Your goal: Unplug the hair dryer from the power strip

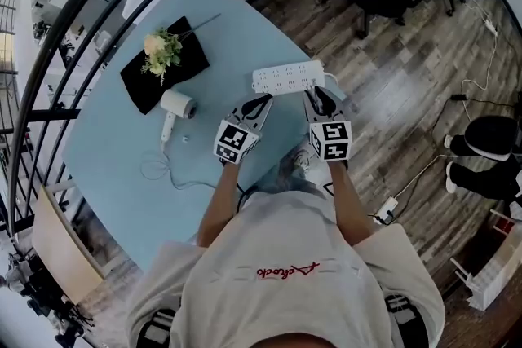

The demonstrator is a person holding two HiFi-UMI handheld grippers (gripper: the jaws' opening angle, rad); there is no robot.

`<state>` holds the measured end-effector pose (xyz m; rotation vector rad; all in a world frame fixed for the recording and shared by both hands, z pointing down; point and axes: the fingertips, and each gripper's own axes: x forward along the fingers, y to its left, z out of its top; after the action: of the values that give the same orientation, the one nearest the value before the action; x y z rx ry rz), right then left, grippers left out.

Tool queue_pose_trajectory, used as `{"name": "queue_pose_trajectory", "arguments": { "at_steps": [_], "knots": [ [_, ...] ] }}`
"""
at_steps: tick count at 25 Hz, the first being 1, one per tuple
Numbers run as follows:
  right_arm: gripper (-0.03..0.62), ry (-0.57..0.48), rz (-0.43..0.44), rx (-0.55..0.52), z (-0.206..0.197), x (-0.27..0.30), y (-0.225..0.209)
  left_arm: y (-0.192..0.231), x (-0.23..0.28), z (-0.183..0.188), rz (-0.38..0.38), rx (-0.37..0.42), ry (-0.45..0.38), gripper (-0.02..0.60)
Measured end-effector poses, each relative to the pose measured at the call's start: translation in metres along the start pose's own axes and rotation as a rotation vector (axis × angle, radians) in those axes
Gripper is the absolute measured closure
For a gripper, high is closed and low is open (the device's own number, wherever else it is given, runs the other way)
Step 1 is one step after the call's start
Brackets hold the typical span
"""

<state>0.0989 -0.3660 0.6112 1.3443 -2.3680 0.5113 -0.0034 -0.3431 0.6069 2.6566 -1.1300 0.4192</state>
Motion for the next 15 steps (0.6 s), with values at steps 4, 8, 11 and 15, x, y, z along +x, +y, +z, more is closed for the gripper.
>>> {"name": "queue_pose_trajectory", "arguments": {
  "at_steps": [4, 8, 11, 15],
  "knots": [
    [0.470, -0.068, 0.020, -0.027, 0.013, -0.019, 0.009, -0.007, -0.017, 0.017, 0.058, -0.007, -0.049, 0.571],
    [0.470, -0.123, 0.042, -0.057, 0.028, -0.042, 0.012, -0.020, -0.029, 0.035, 0.102, 0.015, -0.083, 0.571],
    [0.470, -0.147, 0.053, -0.066, 0.033, -0.056, 0.011, -0.033, -0.035, 0.045, 0.117, 0.029, -0.098, 0.571],
    [0.470, -0.163, 0.057, -0.063, 0.034, -0.067, 0.008, -0.049, -0.039, 0.053, 0.118, 0.047, -0.104, 0.571]
  ]
}}
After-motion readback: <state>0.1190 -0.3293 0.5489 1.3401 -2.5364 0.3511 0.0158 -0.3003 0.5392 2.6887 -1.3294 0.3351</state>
